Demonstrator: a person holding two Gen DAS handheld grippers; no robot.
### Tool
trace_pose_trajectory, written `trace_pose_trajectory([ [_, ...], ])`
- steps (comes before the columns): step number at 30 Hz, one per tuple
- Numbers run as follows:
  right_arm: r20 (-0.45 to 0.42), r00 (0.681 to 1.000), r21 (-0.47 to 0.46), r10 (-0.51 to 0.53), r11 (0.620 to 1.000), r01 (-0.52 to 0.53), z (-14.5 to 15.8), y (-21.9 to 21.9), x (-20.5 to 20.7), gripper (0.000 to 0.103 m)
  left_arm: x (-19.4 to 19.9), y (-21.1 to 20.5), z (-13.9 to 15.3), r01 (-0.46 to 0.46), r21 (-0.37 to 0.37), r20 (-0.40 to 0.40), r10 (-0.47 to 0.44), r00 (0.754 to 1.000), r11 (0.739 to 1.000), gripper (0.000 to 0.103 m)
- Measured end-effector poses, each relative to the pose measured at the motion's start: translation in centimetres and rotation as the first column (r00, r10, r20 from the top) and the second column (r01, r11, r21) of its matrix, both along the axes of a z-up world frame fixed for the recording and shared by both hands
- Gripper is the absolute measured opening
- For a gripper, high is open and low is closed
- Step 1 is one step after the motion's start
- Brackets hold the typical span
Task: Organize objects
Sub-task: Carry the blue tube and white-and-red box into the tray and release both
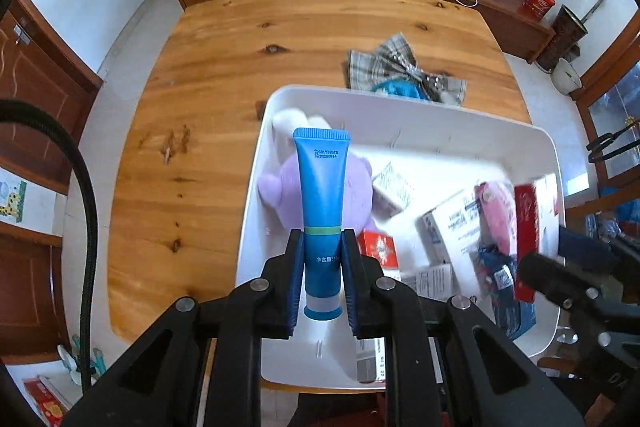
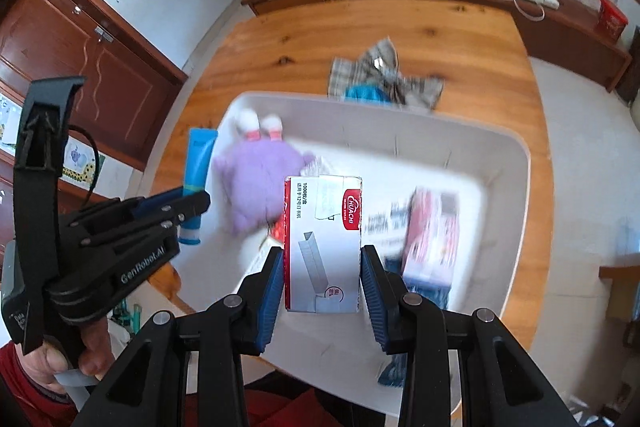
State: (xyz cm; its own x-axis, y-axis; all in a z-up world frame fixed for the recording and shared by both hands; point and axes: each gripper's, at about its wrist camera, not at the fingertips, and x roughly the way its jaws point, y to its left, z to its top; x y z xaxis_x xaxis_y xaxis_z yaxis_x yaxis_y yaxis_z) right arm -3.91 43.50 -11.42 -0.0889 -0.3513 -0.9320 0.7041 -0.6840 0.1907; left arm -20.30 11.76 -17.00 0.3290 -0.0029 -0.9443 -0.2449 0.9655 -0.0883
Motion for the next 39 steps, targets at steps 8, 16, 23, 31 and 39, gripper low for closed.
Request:
trace_pose_trajectory([
  [8,-0.001,1.000,0.045,0.023,0.999,-0.022,-2.2,0.5,0.4,0.039,-1.2,0.5,-2.6,-0.014,0.002,-0.030,0.014,0.999,1.000,0.020],
  [16,-0.007,0.989,0.086,0.149,0.985,-0.148,-3.9,0.3,0.4,0.040,-1.8,0.2,-5.2,-0.012,-0.009,-0.072,0.012,0.997,1.000,0.021],
  [23,-0.048,0.952,0.081,0.301,0.951,-0.297,-3.4,0.3,0.8,0.047,-1.9,0.4,-5.0,-0.024,-0.035,-0.078,0.022,0.997,0.999,0.060],
  [31,-0.089,0.931,0.040,0.355,0.935,-0.353,-1.1,0.3,1.0,0.048,-2.2,0.5,-2.4,-0.055,0.011,-0.018,0.055,0.998,0.998,0.079],
  [39,-0.120,0.877,0.017,0.465,0.885,-0.466,0.6,0.3,1.1,0.048,-2.0,0.3,0.1,-0.054,0.008,0.022,0.053,0.998,0.999,0.087],
])
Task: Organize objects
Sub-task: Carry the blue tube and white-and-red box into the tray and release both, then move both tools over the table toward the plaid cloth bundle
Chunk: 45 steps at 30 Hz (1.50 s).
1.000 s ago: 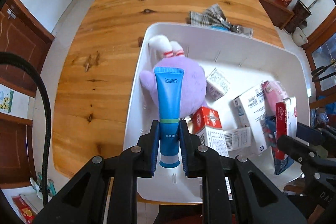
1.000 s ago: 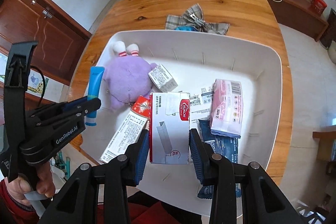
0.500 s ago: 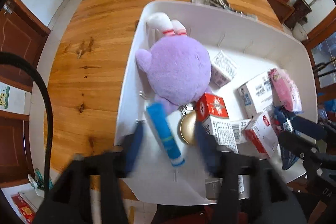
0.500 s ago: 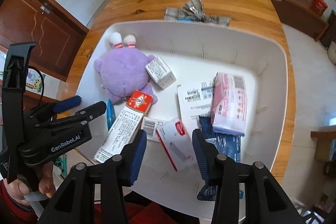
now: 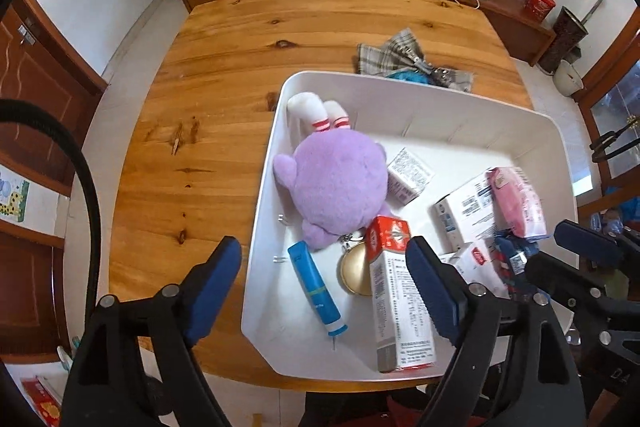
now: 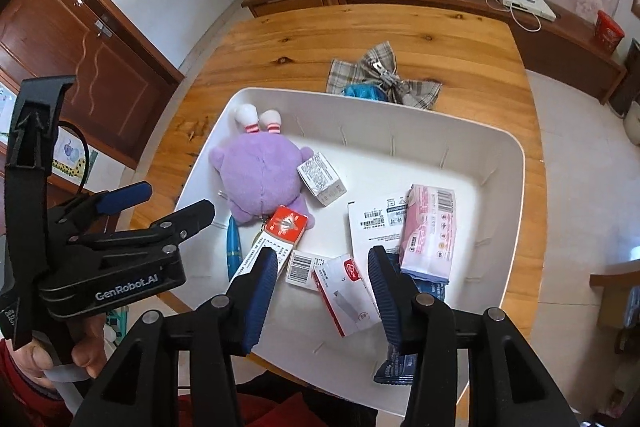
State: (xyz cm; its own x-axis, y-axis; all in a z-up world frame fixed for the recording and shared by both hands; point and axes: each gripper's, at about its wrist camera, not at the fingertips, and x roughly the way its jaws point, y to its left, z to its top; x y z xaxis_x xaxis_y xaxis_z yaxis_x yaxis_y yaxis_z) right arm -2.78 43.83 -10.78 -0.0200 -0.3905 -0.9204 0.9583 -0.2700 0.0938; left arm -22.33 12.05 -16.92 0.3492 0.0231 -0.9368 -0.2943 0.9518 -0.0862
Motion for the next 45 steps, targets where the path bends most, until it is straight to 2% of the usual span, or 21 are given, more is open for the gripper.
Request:
trace_pose_trajectory([
  [9,-0.012,0.999,-0.012,0.046,0.999,-0.046,1.3,-0.5,-1.2,0.048,0.9,0.1,2.1,0.016,-0.005,0.019,-0.016,1.000,1.000,0.089],
  [19,-0.074,0.993,-0.028,0.092,0.995,-0.094,4.1,-3.4,-3.1,0.048,4.5,0.3,5.7,0.103,0.026,0.061,-0.104,0.993,0.994,0.095],
  [21,-0.090,0.991,-0.040,0.103,0.993,-0.107,5.1,-4.3,-3.7,0.051,5.5,0.6,6.7,0.114,0.022,0.073,-0.115,0.991,0.993,0.096],
  [23,-0.113,0.987,-0.055,0.111,0.991,-0.118,6.2,-5.4,-4.3,0.058,6.6,1.1,7.6,0.121,0.023,0.089,-0.123,0.988,0.992,0.097],
  [30,-0.166,0.976,-0.073,0.139,0.986,-0.153,7.9,-9.7,-6.6,0.060,10.6,2.3,10.1,0.157,0.047,0.144,-0.163,0.976,0.986,0.100],
  [37,-0.160,0.966,-0.029,0.201,0.978,-0.208,6.3,-14.9,-8.8,0.060,14.5,2.7,9.3,0.203,0.047,0.146,-0.208,0.967,0.978,0.100],
  [45,-0.127,0.941,0.106,0.314,0.947,-0.302,0.5,-21.0,-10.4,0.060,19.2,3.1,5.4,0.279,0.028,0.090,-0.280,0.956,0.960,0.100],
])
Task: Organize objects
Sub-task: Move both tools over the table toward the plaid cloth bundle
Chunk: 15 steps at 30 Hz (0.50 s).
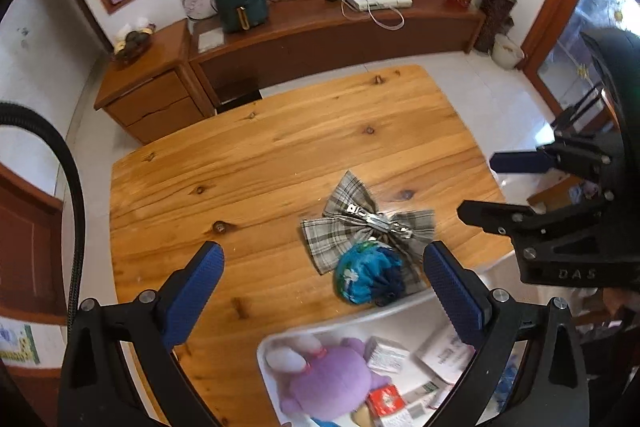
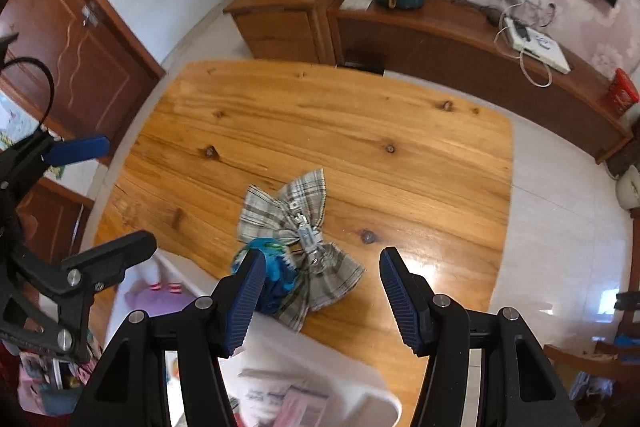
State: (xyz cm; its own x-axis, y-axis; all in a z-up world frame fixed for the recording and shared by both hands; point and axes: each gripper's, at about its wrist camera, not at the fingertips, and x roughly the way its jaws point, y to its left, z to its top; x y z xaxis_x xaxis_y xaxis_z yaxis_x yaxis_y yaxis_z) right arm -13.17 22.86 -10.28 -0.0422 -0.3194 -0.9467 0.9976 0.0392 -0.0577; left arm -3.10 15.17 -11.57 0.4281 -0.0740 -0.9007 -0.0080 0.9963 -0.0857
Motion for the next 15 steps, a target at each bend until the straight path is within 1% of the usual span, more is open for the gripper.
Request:
trace_pose_trajectory([
  [4,-0.004,0.999,0.081,0.039,0.996,-0.039,-3.6,-2.0,-0.4,0.060,1.8,-0.1,-2.6,0.037,-0.002,-0.051,-0.037,0.998,0.999,0.100],
  [8,0.015,0.999,0.147,0.045,0.988,-0.047,-6.7,-3.3,-1.1,0.060,2.8,-0.4,-4.8,0.067,-0.019,-0.088,-0.068,0.994,0.998,0.100],
  [15,0.021,0.995,0.232,0.102,0.967,-0.104,-10.2,-4.3,-0.6,0.060,3.0,-0.6,-7.5,0.104,-0.049,-0.139,-0.110,0.984,0.993,0.100],
])
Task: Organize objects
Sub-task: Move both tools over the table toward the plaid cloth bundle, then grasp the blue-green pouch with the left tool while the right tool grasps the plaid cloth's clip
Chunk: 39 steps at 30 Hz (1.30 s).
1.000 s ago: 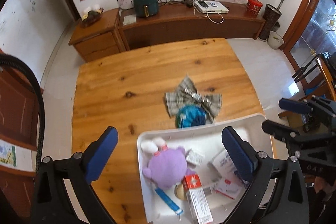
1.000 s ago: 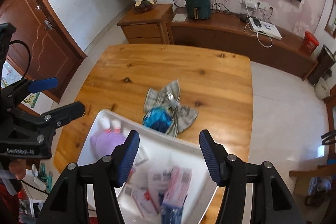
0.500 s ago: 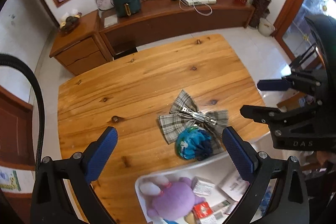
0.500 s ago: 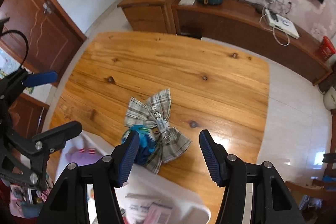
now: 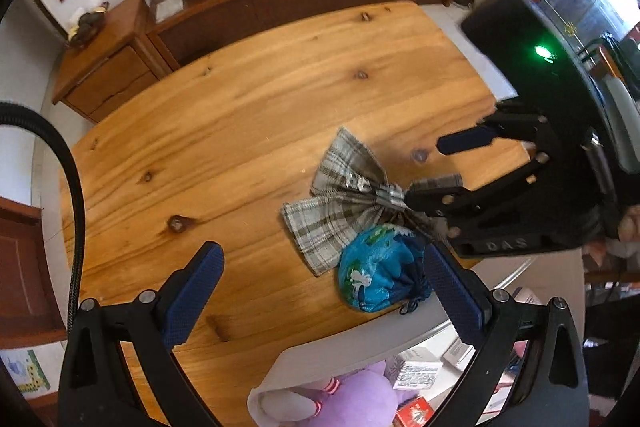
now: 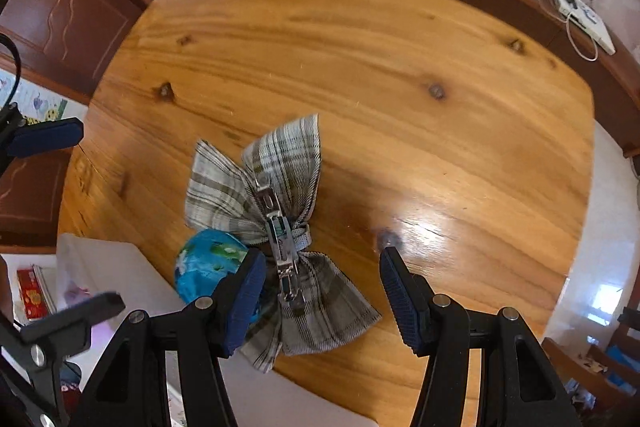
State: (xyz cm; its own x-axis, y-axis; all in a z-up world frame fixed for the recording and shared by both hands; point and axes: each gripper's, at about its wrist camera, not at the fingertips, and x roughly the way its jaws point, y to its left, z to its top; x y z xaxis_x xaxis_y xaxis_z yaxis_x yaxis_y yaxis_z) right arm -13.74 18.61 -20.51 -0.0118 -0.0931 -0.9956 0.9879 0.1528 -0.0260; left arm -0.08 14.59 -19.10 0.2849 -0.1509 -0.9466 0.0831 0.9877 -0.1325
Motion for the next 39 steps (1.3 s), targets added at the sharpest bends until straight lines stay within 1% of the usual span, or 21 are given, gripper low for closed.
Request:
trace_pose_trajectory([
  [3,-0.024,0.999,0.030,0.037,0.999,-0.036,-1.4,-0.1,0.4,0.060,-0.1,-0.6,-0.9,0.025,0.012,-0.015,-0.025,1.000,1.000,0.100],
  [5,-0.036,0.998,0.050,0.052,0.997,-0.051,-2.2,-0.2,0.5,0.056,0.0,-1.0,-1.5,0.036,0.014,-0.031,-0.036,0.999,0.999,0.100],
  [6,-0.037,0.997,0.040,0.065,0.997,-0.063,-2.2,-0.1,0.6,0.054,0.1,-1.2,-1.7,0.040,0.012,-0.037,-0.040,0.999,0.999,0.100],
  [10,-0.028,0.996,0.031,0.088,0.996,-0.087,-2.0,0.0,0.6,0.040,0.3,-2.2,-2.4,0.057,0.014,-0.056,-0.056,0.997,0.998,0.100],
  [11,-0.025,0.995,0.032,0.097,0.995,-0.096,-2.0,0.0,0.6,0.033,0.4,-2.4,-2.6,0.057,0.013,-0.061,-0.056,0.997,0.998,0.100],
  [13,-0.023,0.994,0.023,0.103,0.994,-0.102,-1.7,0.1,0.5,0.027,0.5,-2.7,-2.8,0.057,0.010,-0.069,-0.056,0.996,0.998,0.100],
  [15,-0.025,0.995,0.013,0.100,0.995,-0.100,-1.5,0.2,0.3,0.026,0.6,-3.0,-3.1,0.057,-0.006,-0.083,-0.058,0.995,0.998,0.100],
  [20,0.019,0.997,0.009,0.078,0.997,-0.079,-1.4,0.6,-0.6,0.025,1.1,-4.3,-4.1,0.057,0.007,-0.117,-0.055,0.992,0.998,0.100],
  [24,0.048,0.997,0.013,0.061,0.998,-0.062,-1.4,0.8,-1.1,0.025,1.5,-4.4,-5.0,0.019,-0.011,-0.145,-0.021,0.989,1.000,0.100],
  [26,0.066,0.996,0.020,0.053,0.998,-0.055,-1.4,0.8,-1.5,0.025,1.5,-4.5,-5.1,0.002,-0.023,-0.146,-0.005,0.989,1.000,0.100],
  [29,0.085,0.995,0.026,0.043,0.999,-0.046,-1.3,0.8,-2.2,0.025,1.4,-4.8,-5.5,-0.015,-0.020,-0.155,0.011,0.988,1.000,0.100],
  [31,0.081,0.995,0.024,0.055,0.998,-0.057,-1.4,1.0,-2.2,0.025,1.4,-5.1,-6.0,-0.032,-0.005,-0.164,0.031,0.986,0.999,0.099],
  [32,0.082,0.995,0.025,0.057,0.998,-0.059,-1.3,1.1,-2.2,0.025,1.3,-5.1,-6.1,-0.043,-0.007,-0.170,0.041,0.985,0.999,0.099],
  [34,0.090,0.994,0.024,0.055,0.998,-0.058,-1.4,1.1,-2.8,0.025,1.3,-5.1,-6.5,-0.062,-0.038,-0.184,0.054,0.981,0.997,0.091],
  [36,0.101,0.994,0.025,0.049,0.998,-0.052,-1.3,0.8,-3.2,0.025,1.2,-5.3,-6.4,-0.073,-0.063,-0.184,0.060,0.981,0.995,0.077],
  [38,0.100,0.993,0.023,0.054,0.998,-0.057,-1.5,0.5,-3.3,0.025,1.1,-5.5,-6.2,-0.084,-0.082,-0.182,0.068,0.981,0.993,0.067],
  [39,0.098,0.993,0.021,0.058,0.998,-0.060,-1.4,0.6,-3.5,0.025,1.0,-5.6,-6.0,-0.087,-0.078,-0.178,0.072,0.981,0.993,0.065],
])
